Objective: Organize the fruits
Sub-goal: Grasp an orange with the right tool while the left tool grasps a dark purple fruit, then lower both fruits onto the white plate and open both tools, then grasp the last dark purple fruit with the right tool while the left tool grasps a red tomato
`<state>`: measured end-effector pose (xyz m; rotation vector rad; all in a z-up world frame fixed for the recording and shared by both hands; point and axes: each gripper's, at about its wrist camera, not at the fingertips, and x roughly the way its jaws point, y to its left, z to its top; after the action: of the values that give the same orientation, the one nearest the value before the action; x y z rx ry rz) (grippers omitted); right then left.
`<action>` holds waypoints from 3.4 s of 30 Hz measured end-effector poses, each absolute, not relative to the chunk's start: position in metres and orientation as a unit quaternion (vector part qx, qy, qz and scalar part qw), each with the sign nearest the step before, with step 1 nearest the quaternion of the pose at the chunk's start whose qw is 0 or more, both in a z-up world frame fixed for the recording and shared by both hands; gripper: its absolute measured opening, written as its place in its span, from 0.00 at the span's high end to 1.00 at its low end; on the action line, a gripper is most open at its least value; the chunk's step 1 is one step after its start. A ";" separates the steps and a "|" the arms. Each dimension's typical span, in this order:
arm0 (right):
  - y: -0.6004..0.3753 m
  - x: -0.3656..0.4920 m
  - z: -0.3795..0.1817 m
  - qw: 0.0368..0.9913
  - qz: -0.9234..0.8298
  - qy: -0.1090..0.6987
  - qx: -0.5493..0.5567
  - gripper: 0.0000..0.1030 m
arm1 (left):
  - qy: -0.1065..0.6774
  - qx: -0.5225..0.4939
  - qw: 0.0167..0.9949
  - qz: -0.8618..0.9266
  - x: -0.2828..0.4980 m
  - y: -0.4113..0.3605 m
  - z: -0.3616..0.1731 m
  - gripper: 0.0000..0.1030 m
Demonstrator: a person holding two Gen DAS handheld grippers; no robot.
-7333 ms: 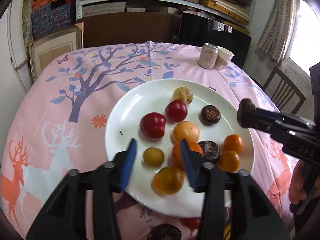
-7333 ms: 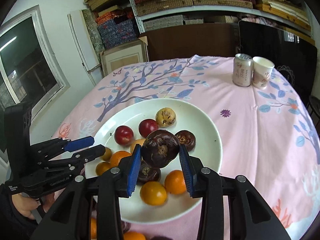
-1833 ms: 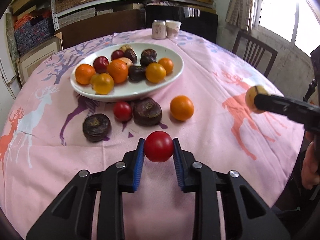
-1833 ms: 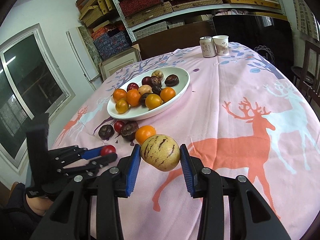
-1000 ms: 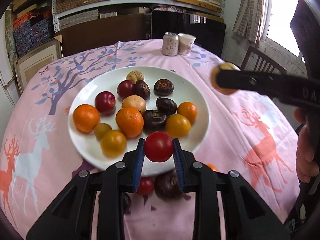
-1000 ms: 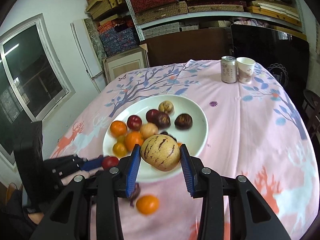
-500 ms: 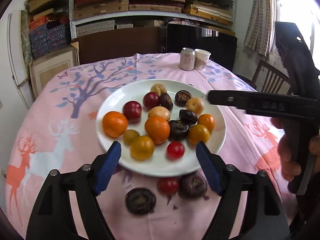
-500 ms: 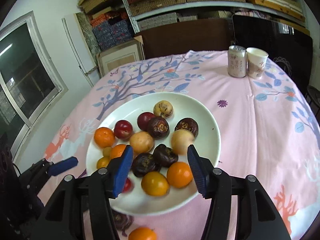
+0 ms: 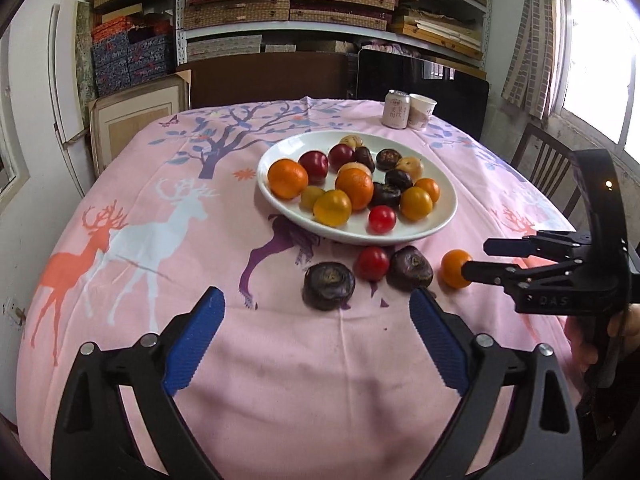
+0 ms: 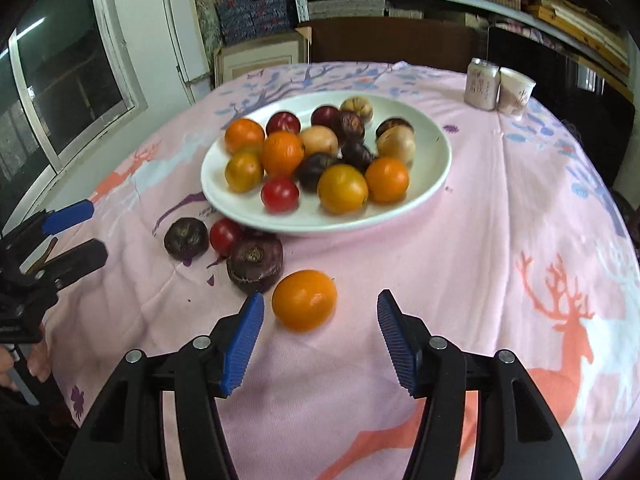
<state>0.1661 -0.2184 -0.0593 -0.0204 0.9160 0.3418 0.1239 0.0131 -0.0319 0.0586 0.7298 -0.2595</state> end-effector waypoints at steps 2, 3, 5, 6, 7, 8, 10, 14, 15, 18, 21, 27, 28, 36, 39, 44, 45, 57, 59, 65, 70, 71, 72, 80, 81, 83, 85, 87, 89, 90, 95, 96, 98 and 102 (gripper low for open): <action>-0.215 0.173 -0.068 0.877 0.165 0.451 -0.005 0.42 | 0.367 0.031 0.921 -0.124 0.126 0.014 -0.037 0.11; -0.213 0.174 -0.072 0.874 0.165 0.456 -0.001 0.42 | 0.371 0.034 0.920 -0.123 0.126 0.012 -0.039 0.11; -0.214 0.177 -0.080 0.868 0.174 0.465 0.014 0.60 | 0.378 0.048 0.916 -0.124 0.129 0.007 -0.043 0.11; -0.215 0.175 -0.080 0.871 0.175 0.459 0.015 0.61 | 0.381 0.057 0.914 -0.123 0.131 0.003 -0.046 0.11; -0.216 0.173 -0.079 0.873 0.175 0.455 0.016 0.61 | 0.384 0.065 0.913 -0.123 0.134 -0.002 -0.048 0.11; -0.219 0.170 -0.077 0.877 0.178 0.447 0.024 0.61 | 0.388 0.071 0.910 -0.127 0.137 -0.006 -0.050 0.11; -0.228 0.166 -0.072 0.883 0.183 0.429 0.044 0.61 | 0.396 0.082 0.905 -0.135 0.146 -0.015 -0.054 0.11; -0.243 0.161 -0.068 0.890 0.181 0.411 0.078 0.61 | 0.415 0.122 0.893 -0.122 0.174 -0.029 -0.068 0.29; -0.246 0.161 -0.067 0.890 0.182 0.408 0.087 0.61 | 0.431 0.129 0.885 -0.118 0.182 -0.030 -0.075 0.47; -0.252 0.161 -0.067 0.889 0.187 0.404 0.104 0.61 | 0.444 0.137 0.878 -0.116 0.194 -0.031 -0.082 0.54; -0.253 0.162 -0.066 0.890 0.189 0.401 0.107 0.61 | 0.425 0.144 0.886 -0.116 0.189 -0.035 -0.078 0.61; -0.253 0.161 -0.066 0.891 0.190 0.399 0.106 0.61 | 0.396 0.121 0.901 -0.131 0.168 -0.030 -0.055 0.61; -0.253 0.161 -0.066 0.891 0.190 0.398 0.105 0.61 | 0.390 0.118 0.903 -0.135 0.162 -0.030 -0.051 0.61; -0.253 0.159 -0.053 0.896 0.178 0.397 0.093 0.61 | 0.363 0.077 0.915 -0.162 0.150 -0.024 -0.023 0.61; -0.255 0.166 -0.022 0.905 0.183 0.374 0.090 0.61 | 0.353 0.075 0.917 -0.167 0.167 -0.029 -0.006 0.61; -0.247 0.208 0.021 0.920 0.162 0.355 0.041 0.61 | 0.359 0.062 0.916 -0.168 0.225 -0.041 0.004 0.61; -0.245 0.221 0.023 0.918 0.160 0.360 0.039 0.61 | 0.366 0.060 0.914 -0.165 0.241 -0.044 0.002 0.61; -0.230 0.306 -0.009 0.893 0.173 0.407 0.083 0.49 | 0.395 -0.001 0.909 -0.134 0.309 -0.031 -0.019 0.32; -0.231 0.292 -0.005 0.897 0.175 0.398 0.079 0.49 | 0.379 -0.005 0.916 -0.134 0.295 -0.024 -0.012 0.28; -0.222 0.227 -0.005 0.900 0.193 0.389 0.045 0.43 | 0.353 0.001 0.925 -0.144 0.233 -0.009 0.001 0.21; -0.203 0.178 -0.030 0.889 0.215 0.404 0.006 0.43 | 0.348 0.047 0.929 -0.121 0.180 -0.006 -0.018 0.15; -0.199 0.171 -0.036 0.887 0.217 0.408 -0.001 0.43 | 0.351 0.053 0.927 -0.119 0.172 -0.005 -0.022 0.15; -0.195 0.168 -0.040 0.886 0.215 0.410 -0.006 0.43 | 0.351 0.058 0.928 -0.114 0.166 -0.003 -0.025 0.15; -0.171 0.167 -0.058 0.880 0.199 0.431 -0.025 0.43 | 0.352 0.064 0.929 -0.098 0.137 0.014 -0.034 0.15; -0.169 0.169 -0.060 0.879 0.194 0.434 -0.028 0.43 | 0.353 0.060 0.929 -0.098 0.136 0.016 -0.034 0.15; -0.165 0.173 -0.064 0.878 0.189 0.438 -0.031 0.43 | 0.353 0.056 0.929 -0.097 0.134 0.020 -0.034 0.15; -0.162 0.175 -0.066 0.879 0.184 0.439 -0.035 0.43 | 0.353 0.056 0.929 -0.097 0.133 0.020 -0.033 0.15; -0.160 0.177 -0.067 0.881 0.175 0.438 -0.043 0.43 | 0.353 0.057 0.929 -0.097 0.133 0.021 -0.033 0.15; -0.159 0.178 -0.067 0.882 0.170 0.436 -0.047 0.43 | 0.353 0.056 0.929 -0.095 0.132 0.022 -0.032 0.15; -0.158 0.178 -0.067 0.883 0.166 0.435 -0.049 0.43 | 0.353 0.055 0.929 -0.095 0.132 0.024 -0.032 0.15; -0.158 0.181 -0.071 0.882 0.159 0.441 -0.052 0.43 | 0.355 0.051 0.929 -0.094 0.134 0.026 -0.032 0.15; -0.158 0.182 -0.071 0.882 0.158 0.442 -0.052 0.43 | 0.355 0.051 0.929 -0.094 0.134 0.026 -0.032 0.15; -0.157 0.183 -0.072 0.881 0.158 0.443 -0.052 0.43 | 0.356 0.052 0.928 -0.095 0.134 0.025 -0.033 0.15; -0.153 0.185 -0.073 0.880 0.159 0.444 -0.053 0.43 | 0.357 0.052 0.928 -0.095 0.135 0.025 -0.033 0.15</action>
<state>0.1846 -0.1535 -0.0730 -0.1094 0.9251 0.3315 0.1347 0.0252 -0.0330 0.1065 0.7311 -0.1939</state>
